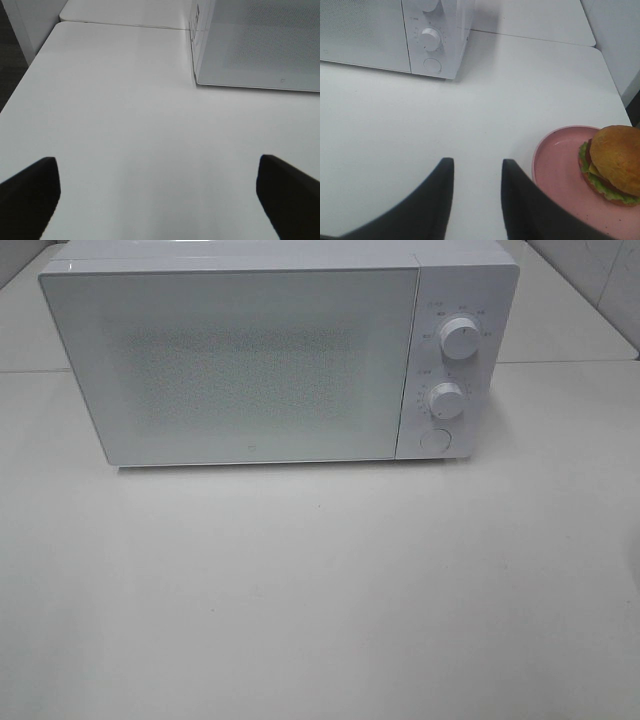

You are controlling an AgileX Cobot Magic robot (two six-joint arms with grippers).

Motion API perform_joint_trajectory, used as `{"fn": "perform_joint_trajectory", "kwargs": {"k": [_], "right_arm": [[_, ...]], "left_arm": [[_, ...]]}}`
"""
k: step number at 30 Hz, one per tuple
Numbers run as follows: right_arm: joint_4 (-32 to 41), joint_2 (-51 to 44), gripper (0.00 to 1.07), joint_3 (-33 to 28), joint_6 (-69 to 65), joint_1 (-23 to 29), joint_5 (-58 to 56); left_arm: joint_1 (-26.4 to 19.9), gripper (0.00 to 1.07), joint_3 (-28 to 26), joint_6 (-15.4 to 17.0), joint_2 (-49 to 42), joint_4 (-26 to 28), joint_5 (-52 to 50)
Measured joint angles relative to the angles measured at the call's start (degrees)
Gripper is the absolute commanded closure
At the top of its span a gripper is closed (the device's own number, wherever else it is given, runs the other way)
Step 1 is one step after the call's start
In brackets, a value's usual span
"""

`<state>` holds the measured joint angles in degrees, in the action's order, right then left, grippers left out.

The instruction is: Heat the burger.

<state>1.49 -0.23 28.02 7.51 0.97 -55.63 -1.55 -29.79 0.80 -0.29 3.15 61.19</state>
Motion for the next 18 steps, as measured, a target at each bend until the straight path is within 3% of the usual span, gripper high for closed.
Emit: {"fn": "perform_joint_trajectory", "kwargs": {"k": [18], "right_arm": [[0.00,0.00,0.72,0.00,0.00,0.00,0.00]], "left_arm": [[0.00,0.06,0.00,0.00,0.00,-0.23,0.00]]}}
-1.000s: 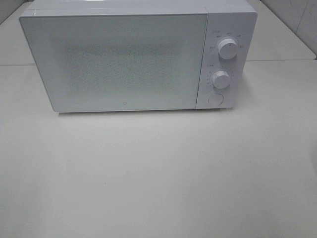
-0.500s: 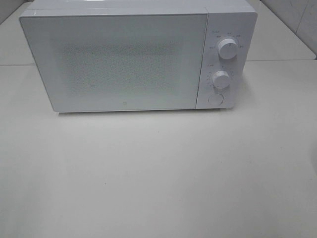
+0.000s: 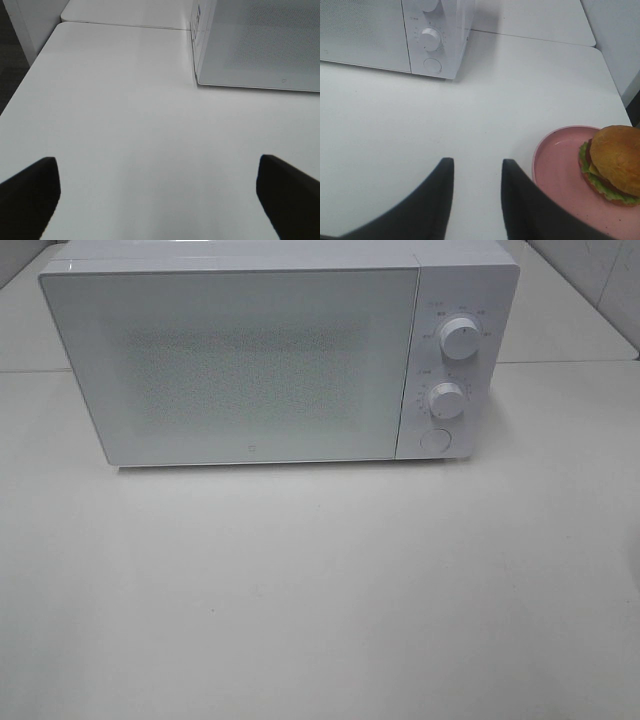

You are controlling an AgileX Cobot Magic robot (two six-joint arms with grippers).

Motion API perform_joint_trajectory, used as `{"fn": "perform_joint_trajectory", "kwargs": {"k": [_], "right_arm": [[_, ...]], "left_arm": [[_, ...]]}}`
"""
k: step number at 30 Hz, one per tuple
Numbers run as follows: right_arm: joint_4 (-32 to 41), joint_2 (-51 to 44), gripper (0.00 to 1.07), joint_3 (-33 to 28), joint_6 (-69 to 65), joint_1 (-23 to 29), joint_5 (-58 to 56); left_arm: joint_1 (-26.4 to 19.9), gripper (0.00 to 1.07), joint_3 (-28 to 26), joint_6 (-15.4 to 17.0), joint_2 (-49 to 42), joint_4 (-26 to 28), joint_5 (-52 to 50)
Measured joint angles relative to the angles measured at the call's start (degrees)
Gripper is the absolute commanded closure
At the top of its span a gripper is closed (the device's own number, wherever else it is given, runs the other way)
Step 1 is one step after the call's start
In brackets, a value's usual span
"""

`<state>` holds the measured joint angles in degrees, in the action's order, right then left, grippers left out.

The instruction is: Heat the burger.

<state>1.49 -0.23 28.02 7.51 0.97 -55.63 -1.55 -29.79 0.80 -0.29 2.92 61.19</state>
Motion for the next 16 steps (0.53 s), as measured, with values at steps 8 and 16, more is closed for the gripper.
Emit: {"fn": "perform_joint_trajectory", "kwargs": {"k": [8,16], "right_arm": [[0.00,0.00,0.72,0.00,0.00,0.00,0.00],[0.00,0.00,0.72,0.00,0.00,0.00,0.00]], "left_arm": [[0.00,0.06,0.00,0.00,0.00,0.00,0.00],[0.00,0.06,0.00,0.00,0.00,0.00,0.00]]}}
